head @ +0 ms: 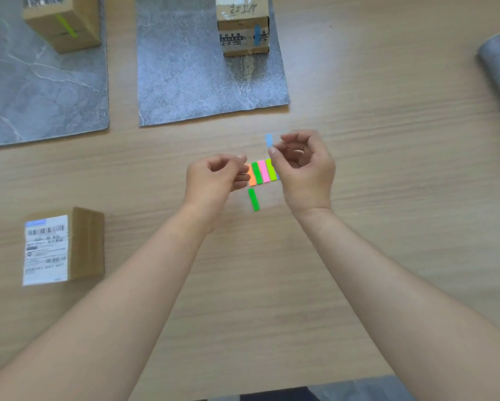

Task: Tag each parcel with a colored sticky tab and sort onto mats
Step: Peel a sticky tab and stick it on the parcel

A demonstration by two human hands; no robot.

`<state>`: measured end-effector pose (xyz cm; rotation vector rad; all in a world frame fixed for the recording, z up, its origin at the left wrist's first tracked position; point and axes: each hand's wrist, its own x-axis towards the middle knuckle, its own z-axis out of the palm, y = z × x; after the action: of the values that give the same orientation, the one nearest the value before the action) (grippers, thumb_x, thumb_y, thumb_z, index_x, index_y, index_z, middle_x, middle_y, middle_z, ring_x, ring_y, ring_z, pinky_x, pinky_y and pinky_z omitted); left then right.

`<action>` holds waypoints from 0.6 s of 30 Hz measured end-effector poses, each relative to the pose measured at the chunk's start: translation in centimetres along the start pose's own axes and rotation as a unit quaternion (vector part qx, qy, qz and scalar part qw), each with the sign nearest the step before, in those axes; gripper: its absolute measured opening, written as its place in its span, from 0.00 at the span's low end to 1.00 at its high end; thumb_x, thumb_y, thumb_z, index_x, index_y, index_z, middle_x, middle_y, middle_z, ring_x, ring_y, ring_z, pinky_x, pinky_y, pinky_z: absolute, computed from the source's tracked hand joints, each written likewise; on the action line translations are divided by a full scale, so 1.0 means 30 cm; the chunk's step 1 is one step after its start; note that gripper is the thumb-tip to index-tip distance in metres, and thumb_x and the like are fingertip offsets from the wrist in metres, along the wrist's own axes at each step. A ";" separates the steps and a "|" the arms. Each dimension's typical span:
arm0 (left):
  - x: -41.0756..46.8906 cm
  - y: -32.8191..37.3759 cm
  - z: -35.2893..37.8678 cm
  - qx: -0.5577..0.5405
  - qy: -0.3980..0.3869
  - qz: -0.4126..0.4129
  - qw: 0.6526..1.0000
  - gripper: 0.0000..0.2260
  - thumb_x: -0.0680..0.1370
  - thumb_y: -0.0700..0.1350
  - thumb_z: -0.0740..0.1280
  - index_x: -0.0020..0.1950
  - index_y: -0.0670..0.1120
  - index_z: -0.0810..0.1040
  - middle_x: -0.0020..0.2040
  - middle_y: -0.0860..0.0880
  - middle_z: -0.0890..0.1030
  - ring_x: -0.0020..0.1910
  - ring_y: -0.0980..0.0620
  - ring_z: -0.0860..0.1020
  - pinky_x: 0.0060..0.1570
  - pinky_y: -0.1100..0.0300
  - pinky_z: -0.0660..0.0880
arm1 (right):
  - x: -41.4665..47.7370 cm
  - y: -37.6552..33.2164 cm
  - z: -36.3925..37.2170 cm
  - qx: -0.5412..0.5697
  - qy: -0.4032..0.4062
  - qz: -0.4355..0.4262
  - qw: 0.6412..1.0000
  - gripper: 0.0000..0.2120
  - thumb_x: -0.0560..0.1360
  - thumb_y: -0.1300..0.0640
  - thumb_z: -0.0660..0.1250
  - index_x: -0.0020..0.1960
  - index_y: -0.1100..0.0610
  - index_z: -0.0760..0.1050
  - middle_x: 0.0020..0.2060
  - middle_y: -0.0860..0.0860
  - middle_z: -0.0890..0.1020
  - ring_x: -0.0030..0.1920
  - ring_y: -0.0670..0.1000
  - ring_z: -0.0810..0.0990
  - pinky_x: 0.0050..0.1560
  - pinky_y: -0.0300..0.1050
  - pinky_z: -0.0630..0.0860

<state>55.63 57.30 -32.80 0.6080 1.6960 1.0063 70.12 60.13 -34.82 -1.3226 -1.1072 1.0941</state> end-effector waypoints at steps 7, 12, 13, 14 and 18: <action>-0.111 0.017 -0.257 -0.125 -0.044 -0.081 0.988 0.07 0.77 0.43 0.74 0.48 0.39 0.83 0.41 0.43 0.84 0.38 0.50 0.81 0.41 0.62 0.77 | -0.215 -0.036 0.153 -0.056 -0.162 -0.093 0.981 0.13 0.73 0.68 0.76 0.53 0.57 0.77 0.45 0.52 0.85 0.46 0.48 0.87 0.50 0.45 0.84; -0.198 -0.019 -0.480 -0.131 -0.039 -0.060 0.989 0.03 0.76 0.38 0.74 0.44 0.41 0.83 0.39 0.45 0.83 0.37 0.51 0.80 0.40 0.62 0.76 | -0.364 -0.068 0.287 -0.064 -0.214 -0.130 0.966 0.11 0.73 0.70 0.75 0.52 0.62 0.78 0.45 0.53 0.84 0.47 0.47 0.86 0.51 0.43 0.83; -0.212 -0.028 -0.525 -0.126 -0.041 -0.055 0.990 0.03 0.76 0.38 0.74 0.43 0.41 0.82 0.38 0.45 0.83 0.36 0.51 0.80 0.40 0.62 0.76 | -0.398 -0.075 0.313 -0.070 -0.221 -0.136 0.963 0.11 0.73 0.70 0.75 0.52 0.62 0.78 0.45 0.52 0.84 0.47 0.47 0.86 0.51 0.43 0.83; -0.224 -0.040 -0.570 -0.115 -0.040 -0.049 0.991 0.03 0.76 0.38 0.74 0.43 0.41 0.82 0.38 0.46 0.83 0.36 0.51 0.80 0.40 0.62 0.75 | -0.434 -0.081 0.339 -0.074 -0.227 -0.141 0.961 0.11 0.72 0.70 0.75 0.52 0.61 0.78 0.45 0.52 0.84 0.47 0.47 0.86 0.51 0.43 0.84; -0.280 -0.098 -0.745 -0.031 -0.021 0.002 0.999 0.01 0.76 0.38 0.73 0.44 0.41 0.83 0.38 0.46 0.83 0.36 0.52 0.79 0.39 0.61 0.74 | -0.591 -0.094 0.439 -0.082 -0.249 -0.151 0.953 0.10 0.72 0.68 0.76 0.51 0.62 0.79 0.45 0.53 0.84 0.46 0.49 0.87 0.50 0.45 0.84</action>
<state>37.82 41.76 -28.27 0.5881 1.6219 1.0372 54.26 44.74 -32.12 -0.9723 -1.7433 1.1513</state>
